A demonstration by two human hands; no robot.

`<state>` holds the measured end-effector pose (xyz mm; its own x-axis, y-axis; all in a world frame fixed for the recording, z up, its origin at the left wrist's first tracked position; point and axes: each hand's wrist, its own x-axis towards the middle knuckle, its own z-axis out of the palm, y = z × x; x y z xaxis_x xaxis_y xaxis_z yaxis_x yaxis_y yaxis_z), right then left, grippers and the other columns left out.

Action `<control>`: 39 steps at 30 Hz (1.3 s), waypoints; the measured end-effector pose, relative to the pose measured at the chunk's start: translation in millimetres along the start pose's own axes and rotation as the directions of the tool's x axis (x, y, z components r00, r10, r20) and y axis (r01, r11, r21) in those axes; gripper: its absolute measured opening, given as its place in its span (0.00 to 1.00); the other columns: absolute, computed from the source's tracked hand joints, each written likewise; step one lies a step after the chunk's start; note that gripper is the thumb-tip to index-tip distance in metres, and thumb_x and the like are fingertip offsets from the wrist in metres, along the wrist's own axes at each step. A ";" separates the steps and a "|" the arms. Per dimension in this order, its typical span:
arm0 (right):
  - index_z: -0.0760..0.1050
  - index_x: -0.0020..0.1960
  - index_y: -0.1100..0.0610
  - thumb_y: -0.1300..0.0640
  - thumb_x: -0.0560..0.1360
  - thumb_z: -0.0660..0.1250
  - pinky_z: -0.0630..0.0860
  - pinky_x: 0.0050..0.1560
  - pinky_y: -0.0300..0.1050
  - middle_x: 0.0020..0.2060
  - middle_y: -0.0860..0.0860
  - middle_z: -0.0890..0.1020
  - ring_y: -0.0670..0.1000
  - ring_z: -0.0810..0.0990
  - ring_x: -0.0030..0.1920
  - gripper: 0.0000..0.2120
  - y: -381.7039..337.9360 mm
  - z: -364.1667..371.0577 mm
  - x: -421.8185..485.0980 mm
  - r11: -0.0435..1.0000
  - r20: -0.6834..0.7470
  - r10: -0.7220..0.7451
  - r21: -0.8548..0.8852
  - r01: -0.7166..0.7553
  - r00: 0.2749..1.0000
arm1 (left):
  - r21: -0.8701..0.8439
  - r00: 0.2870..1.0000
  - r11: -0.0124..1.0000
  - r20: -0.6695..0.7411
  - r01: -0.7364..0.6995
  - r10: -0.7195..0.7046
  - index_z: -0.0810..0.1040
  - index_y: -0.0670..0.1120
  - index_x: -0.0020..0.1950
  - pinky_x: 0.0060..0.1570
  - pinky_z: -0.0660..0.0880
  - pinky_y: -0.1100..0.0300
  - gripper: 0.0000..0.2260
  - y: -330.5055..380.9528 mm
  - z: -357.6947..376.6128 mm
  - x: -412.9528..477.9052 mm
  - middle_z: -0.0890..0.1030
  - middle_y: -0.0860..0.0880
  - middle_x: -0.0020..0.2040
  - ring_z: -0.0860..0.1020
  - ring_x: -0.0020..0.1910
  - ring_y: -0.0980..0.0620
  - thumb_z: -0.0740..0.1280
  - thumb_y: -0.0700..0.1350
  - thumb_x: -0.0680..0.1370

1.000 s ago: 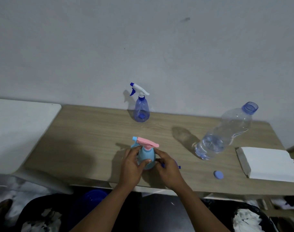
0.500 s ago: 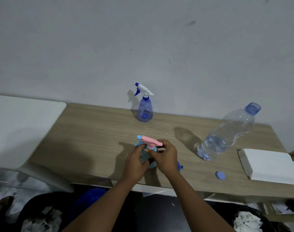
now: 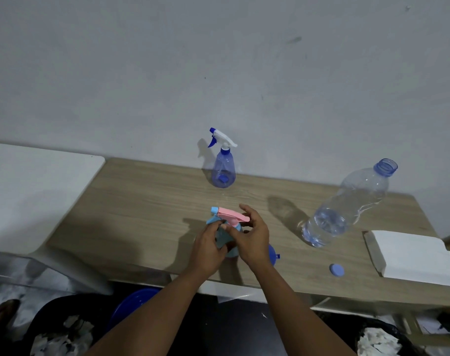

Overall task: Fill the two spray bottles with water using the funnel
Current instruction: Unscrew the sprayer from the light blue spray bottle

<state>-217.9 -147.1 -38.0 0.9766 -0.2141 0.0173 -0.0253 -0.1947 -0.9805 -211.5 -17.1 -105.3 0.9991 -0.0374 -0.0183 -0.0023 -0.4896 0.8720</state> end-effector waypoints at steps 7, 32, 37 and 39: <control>0.61 0.74 0.43 0.57 0.69 0.79 0.78 0.46 0.33 0.54 0.38 0.77 0.42 0.79 0.54 0.41 -3.7 -5.7 -3.3 0.998 0.065 -0.018 -0.064 0.023 0.998 | -0.024 1.000 1.000 -0.011 -0.002 0.002 0.73 0.52 0.70 0.62 0.78 0.49 0.28 -2.9 1.0 0.9 0.77 0.54 0.65 0.76 0.64 0.55 0.76 0.39 0.72; 0.80 0.57 0.51 0.56 0.71 0.77 0.80 0.55 0.43 0.52 0.46 0.83 0.43 0.81 0.53 0.15 9.7 -14.1 5.2 0.994 0.143 0.026 -0.106 -0.011 0.989 | -0.043 1.000 0.999 0.006 0.007 -0.007 0.72 0.52 0.70 0.59 0.79 0.50 0.28 1.6 -2.9 -2.5 0.78 0.54 0.64 0.77 0.62 0.55 0.73 0.39 0.72; 0.79 0.54 0.53 0.54 0.69 0.79 0.77 0.46 0.34 0.48 0.46 0.83 0.43 0.81 0.48 0.17 0.8 -3.0 4.3 0.996 0.068 0.052 -0.082 -0.047 0.996 | -0.034 1.000 0.999 0.010 -0.005 0.005 0.73 0.52 0.69 0.59 0.80 0.51 0.27 1.0 -1.9 -1.2 0.78 0.54 0.64 0.77 0.63 0.55 0.74 0.39 0.72; 0.78 0.57 0.53 0.55 0.72 0.76 0.77 0.50 0.35 0.51 0.46 0.82 0.44 0.81 0.53 0.15 3.5 -7.8 2.7 0.994 0.104 0.059 -0.094 -0.049 0.993 | -0.037 1.000 0.999 0.014 0.002 -0.002 0.73 0.53 0.70 0.59 0.80 0.51 0.27 1.8 -2.4 -1.9 0.78 0.55 0.64 0.77 0.63 0.56 0.74 0.39 0.73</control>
<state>-217.0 -155.9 -39.9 0.9903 -0.1246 -0.0608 -0.0931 -0.2731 -0.9575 -213.3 -15.9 -102.6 0.9984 -0.0489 -0.0268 0.0014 -0.4573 0.8893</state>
